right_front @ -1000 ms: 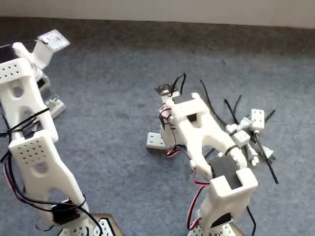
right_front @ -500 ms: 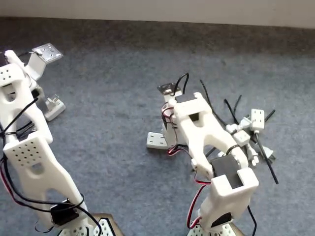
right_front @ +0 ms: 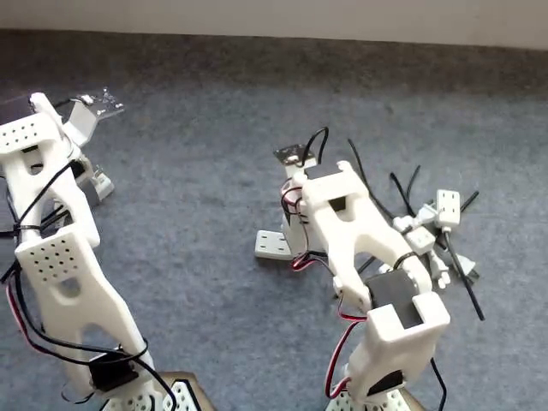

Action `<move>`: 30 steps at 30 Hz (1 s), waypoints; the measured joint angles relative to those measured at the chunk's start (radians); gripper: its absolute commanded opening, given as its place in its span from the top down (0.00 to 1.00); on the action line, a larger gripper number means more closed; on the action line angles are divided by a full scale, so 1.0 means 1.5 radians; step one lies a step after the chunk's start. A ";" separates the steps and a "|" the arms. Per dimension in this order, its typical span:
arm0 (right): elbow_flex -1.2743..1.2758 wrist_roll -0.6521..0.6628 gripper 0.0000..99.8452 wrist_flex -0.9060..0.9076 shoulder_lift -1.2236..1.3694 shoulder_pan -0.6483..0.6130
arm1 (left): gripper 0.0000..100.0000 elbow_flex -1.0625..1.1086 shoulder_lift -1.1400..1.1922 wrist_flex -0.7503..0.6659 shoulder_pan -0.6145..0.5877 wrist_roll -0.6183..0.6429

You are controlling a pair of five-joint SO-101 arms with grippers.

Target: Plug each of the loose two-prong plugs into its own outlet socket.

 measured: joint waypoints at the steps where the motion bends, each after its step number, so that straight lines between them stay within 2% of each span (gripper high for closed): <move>1: 0.000 0.000 0.81 0.000 0.000 0.000 | 0.81 0.000 0.002 0.000 -0.001 0.000; 22: 0.000 0.000 0.81 0.000 0.000 0.000 | 0.81 -0.043 0.006 0.001 -0.001 0.000; 24: 0.001 0.000 0.81 -0.004 0.000 0.000 | 0.84 -0.043 0.006 0.001 -0.001 0.000; 28: 0.001 0.000 0.81 -0.015 0.000 0.000 | 0.99 -0.043 0.006 0.011 -0.001 0.000; 30: 0.001 0.000 0.81 -0.019 0.000 0.000 | 0.98 -0.043 0.006 0.012 -0.001 0.001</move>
